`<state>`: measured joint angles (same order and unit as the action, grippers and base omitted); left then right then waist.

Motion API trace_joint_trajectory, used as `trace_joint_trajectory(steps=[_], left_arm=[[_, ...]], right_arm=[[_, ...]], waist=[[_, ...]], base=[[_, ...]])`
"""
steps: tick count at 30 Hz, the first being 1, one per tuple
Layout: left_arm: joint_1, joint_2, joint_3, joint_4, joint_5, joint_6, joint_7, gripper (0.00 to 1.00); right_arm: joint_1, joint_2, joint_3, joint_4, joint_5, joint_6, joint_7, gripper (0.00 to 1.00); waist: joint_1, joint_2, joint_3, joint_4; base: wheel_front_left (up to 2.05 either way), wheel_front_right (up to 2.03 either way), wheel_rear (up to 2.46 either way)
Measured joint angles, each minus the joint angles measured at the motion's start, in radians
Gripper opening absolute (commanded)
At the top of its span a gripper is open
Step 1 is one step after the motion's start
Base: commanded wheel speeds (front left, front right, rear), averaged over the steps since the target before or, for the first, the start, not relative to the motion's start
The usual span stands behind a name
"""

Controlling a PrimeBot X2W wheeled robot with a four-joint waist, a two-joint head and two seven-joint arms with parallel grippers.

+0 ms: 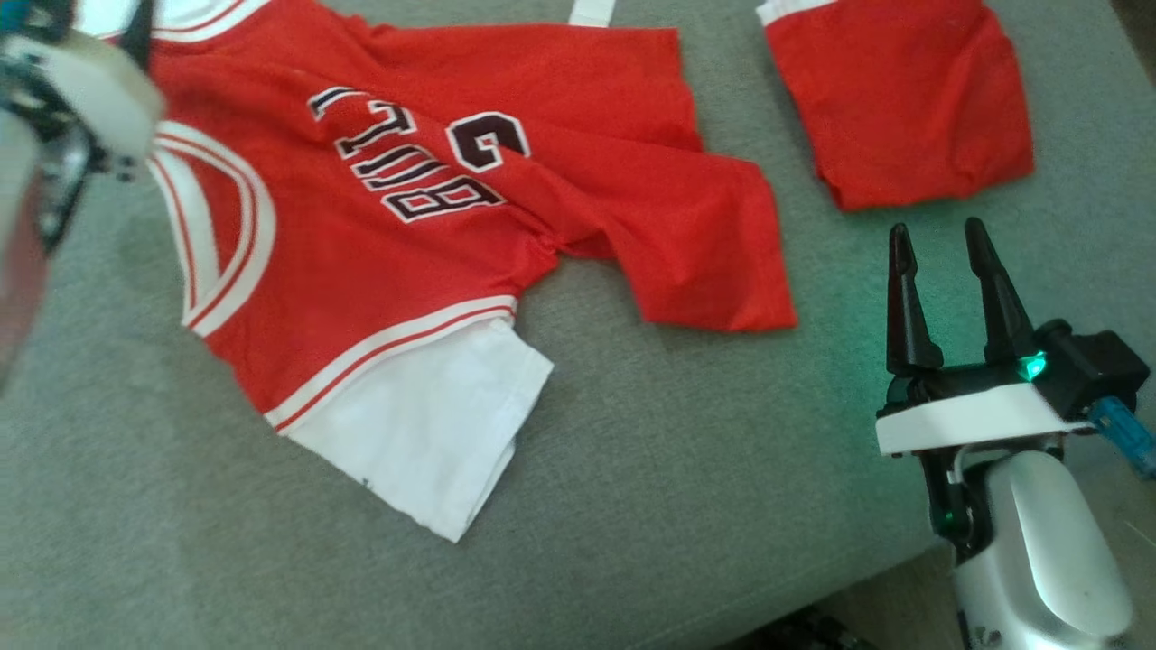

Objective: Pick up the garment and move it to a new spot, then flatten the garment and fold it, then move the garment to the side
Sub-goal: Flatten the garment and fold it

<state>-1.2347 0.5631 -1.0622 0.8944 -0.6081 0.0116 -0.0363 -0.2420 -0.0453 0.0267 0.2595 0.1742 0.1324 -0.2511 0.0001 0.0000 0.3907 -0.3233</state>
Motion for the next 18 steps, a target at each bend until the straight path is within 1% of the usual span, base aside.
trace_joint_trajectory(steps=[4, 7, 8, 11, 17, 18], left_arm=[[0.024, -0.068, 0.033, 0.005, -0.039, 0.013, -0.100, 1.00], [0.068, -0.100, 0.063, 0.001, -0.075, 0.034, -0.159, 1.00], [0.089, -0.109, 0.070, -0.006, -0.086, 0.034, -0.172, 1.00], [0.163, -0.134, 0.096, -0.041, -0.113, 0.056, -0.198, 1.00], [0.350, -0.159, 0.179, -0.182, -0.179, 0.126, -0.213, 1.00], [0.391, -0.161, 0.198, -0.220, -0.184, 0.145, -0.215, 1.00]], right_arm=[[0.000, 0.000, -0.007, -0.005, -0.018, 0.000, 0.000, 1.00], [0.000, 0.000, -0.020, -0.006, -0.030, 0.000, 0.000, 1.00], [0.001, 0.000, -0.028, -0.006, -0.035, 0.000, 0.000, 1.00], [0.003, 0.000, -0.039, -0.002, -0.053, 0.000, 0.000, 1.00], [0.024, 0.000, -0.053, 0.013, -0.072, 0.000, 0.000, 1.00], [0.032, 0.000, -0.054, 0.015, -0.072, 0.000, 0.000, 1.00]], waist=[[0.0000, 0.0000, -0.013, 0.034], [-0.0001, 0.0000, -0.032, 0.069], [-0.0001, 0.0000, -0.039, 0.082], [-0.0001, 0.0000, -0.064, 0.126], [-0.0002, 0.0000, -0.127, 0.220], [-0.0002, 0.0000, -0.137, 0.236]], base=[[0.00, 0.00, 0.00], [0.00, 0.00, 0.00], [0.00, 0.00, 0.00], [0.00, 0.00, 0.00], [0.00, 0.00, 0.00], [0.00, 0.00, 0.00]])
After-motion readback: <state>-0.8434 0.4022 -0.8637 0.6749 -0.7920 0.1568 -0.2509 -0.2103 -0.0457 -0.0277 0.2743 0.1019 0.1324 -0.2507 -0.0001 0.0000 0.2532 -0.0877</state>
